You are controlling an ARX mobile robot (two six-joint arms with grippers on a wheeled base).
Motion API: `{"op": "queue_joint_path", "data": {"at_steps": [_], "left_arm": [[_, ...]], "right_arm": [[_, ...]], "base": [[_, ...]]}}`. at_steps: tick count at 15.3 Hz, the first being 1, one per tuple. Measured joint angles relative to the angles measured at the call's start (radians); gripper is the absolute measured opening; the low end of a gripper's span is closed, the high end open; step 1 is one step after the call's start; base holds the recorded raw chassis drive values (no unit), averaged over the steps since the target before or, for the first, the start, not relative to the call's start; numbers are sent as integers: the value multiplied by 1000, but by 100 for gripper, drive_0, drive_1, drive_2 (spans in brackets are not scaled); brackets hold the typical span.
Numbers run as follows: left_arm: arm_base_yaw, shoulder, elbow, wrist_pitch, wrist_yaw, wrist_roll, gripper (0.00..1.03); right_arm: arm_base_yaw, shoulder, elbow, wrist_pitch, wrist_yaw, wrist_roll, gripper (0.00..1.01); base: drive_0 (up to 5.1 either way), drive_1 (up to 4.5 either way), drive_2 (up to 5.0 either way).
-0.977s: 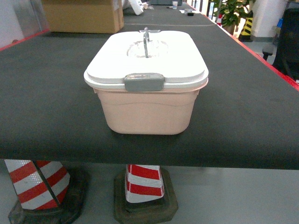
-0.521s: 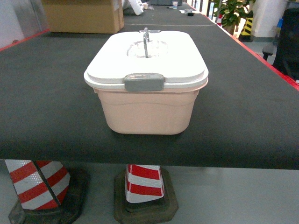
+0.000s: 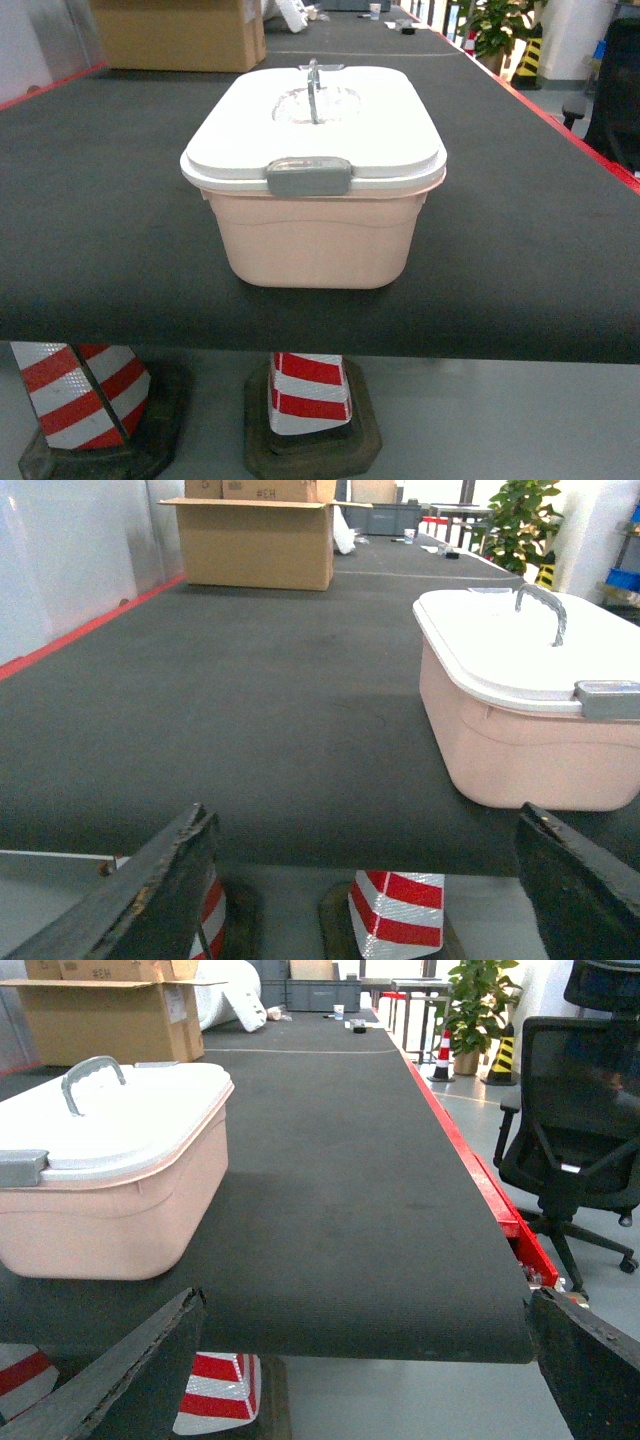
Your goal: Pick capacitor and pack into box
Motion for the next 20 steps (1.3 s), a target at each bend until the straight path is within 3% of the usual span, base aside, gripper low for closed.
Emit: {"op": "queue_joint_path", "data": {"at_steps": [1,20], "left_arm": [[0,0,0,0,0,1,100],[0,0,0,0,0,2,98]], "right_arm": [[0,0,0,0,0,0,98],[0,0,0,0,0,0,98]], "base": [[0,0,0],[0,0,0]]}}
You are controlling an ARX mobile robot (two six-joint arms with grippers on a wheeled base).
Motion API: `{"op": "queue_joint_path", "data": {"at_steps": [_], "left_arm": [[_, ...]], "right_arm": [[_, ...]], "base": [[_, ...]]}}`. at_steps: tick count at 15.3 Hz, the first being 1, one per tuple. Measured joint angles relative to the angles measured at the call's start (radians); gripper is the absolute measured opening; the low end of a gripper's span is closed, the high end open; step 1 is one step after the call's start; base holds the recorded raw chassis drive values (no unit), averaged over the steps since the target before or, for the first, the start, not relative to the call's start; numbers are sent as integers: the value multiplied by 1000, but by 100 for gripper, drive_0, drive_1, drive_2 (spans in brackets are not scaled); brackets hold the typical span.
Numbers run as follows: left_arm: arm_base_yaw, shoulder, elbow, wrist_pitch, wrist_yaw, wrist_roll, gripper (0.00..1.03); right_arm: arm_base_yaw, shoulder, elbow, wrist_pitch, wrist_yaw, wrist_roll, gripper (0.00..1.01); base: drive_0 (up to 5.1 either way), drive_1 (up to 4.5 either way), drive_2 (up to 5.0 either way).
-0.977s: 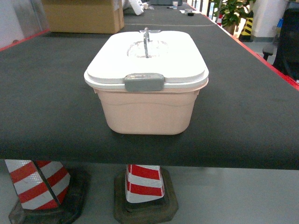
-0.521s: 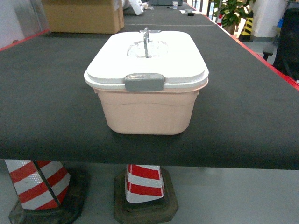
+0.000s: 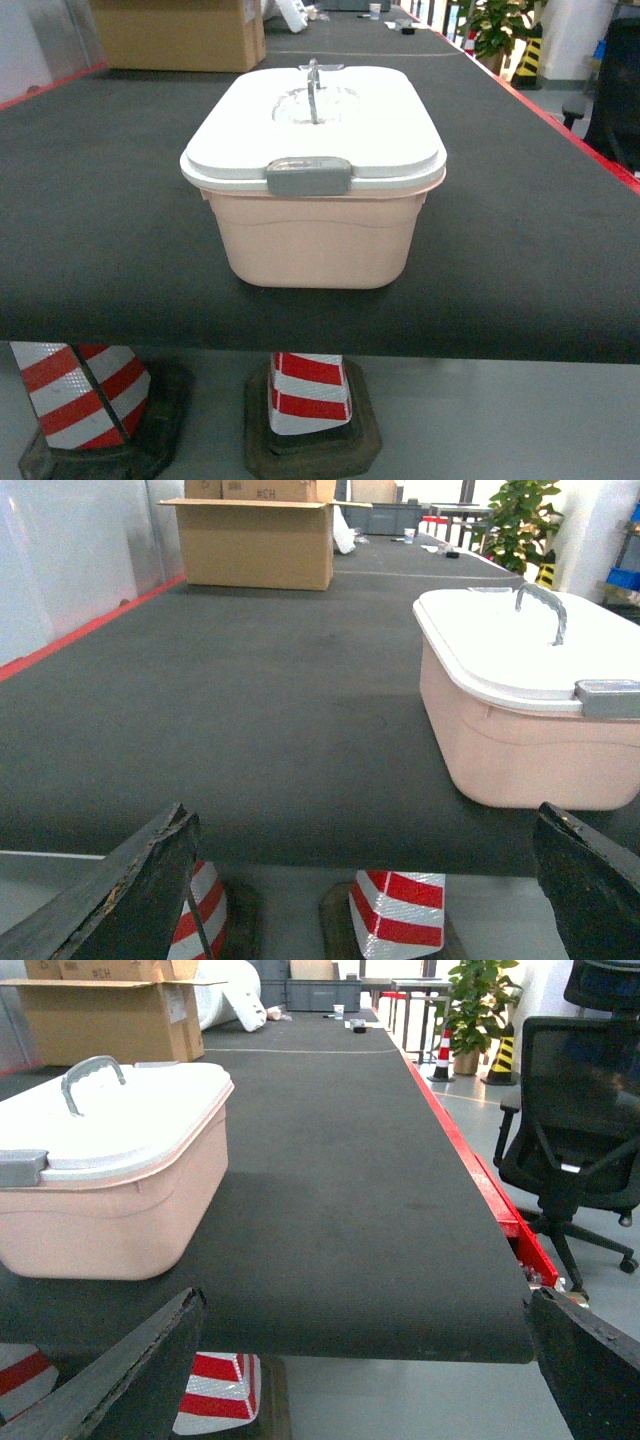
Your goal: Pick capacitor and pack into box
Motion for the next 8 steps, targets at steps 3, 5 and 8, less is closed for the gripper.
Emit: {"op": "queue_joint_path", "data": {"at_steps": [3,5,8], "left_arm": [[0,0,0,0,0,0,98],[0,0,0,0,0,0,98],[0,0,0,0,0,0,98]], "right_arm": [[0,0,0,0,0,0,98],[0,0,0,0,0,0,98],[0,0,0,0,0,0,98]], "base": [[0,0,0],[0,0,0],[0,0,0]]}}
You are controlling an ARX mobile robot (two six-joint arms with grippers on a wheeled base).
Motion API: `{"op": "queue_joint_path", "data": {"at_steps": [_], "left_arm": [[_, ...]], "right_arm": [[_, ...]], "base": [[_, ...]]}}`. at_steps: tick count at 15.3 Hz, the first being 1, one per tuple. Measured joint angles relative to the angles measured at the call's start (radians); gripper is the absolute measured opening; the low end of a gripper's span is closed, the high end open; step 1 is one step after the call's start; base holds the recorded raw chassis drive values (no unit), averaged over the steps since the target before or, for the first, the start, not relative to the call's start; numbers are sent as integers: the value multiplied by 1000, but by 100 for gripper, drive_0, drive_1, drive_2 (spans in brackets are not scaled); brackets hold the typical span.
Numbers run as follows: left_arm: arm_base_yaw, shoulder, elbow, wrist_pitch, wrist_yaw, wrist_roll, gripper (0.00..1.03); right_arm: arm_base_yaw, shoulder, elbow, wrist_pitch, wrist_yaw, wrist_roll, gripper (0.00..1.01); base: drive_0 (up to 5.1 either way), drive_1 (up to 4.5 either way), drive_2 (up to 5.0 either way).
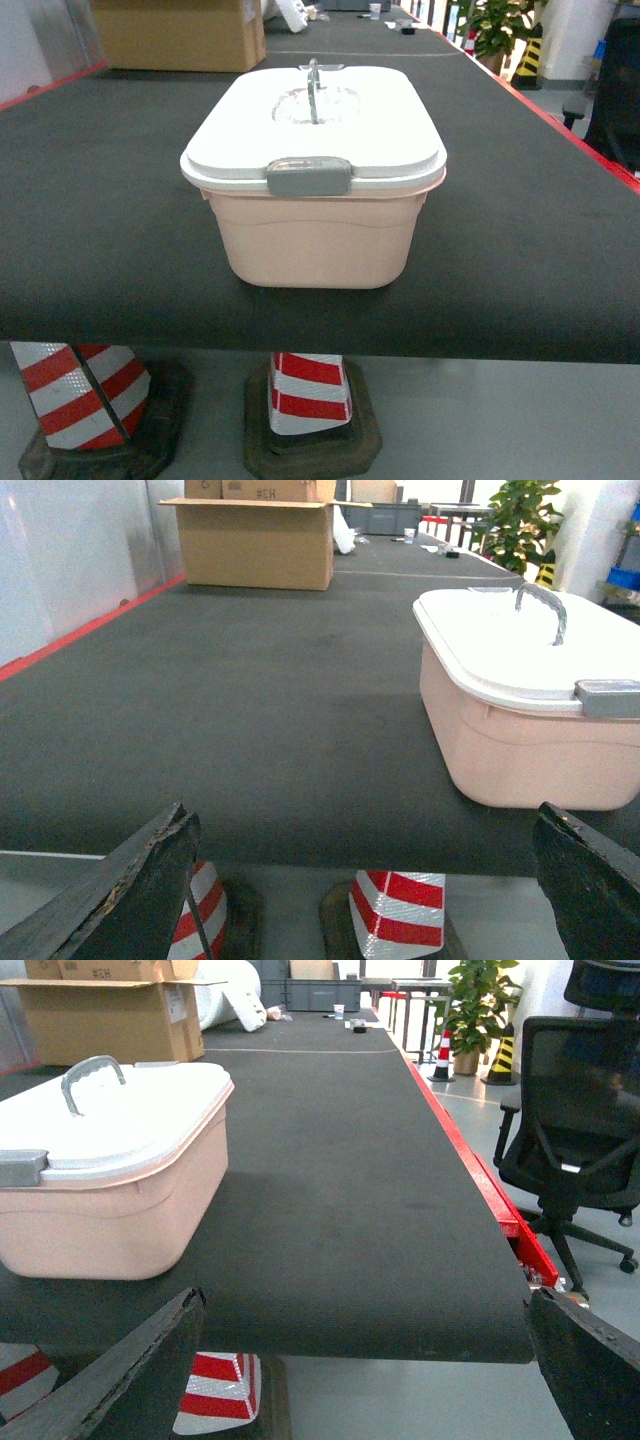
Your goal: Pick capacitor and pack into box
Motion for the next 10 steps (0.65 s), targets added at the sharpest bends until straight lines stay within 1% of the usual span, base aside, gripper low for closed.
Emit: {"op": "queue_joint_path", "data": {"at_steps": [10], "left_arm": [[0,0,0,0,0,0,98]], "right_arm": [[0,0,0,0,0,0,98]], "base": [[0,0,0]]}}
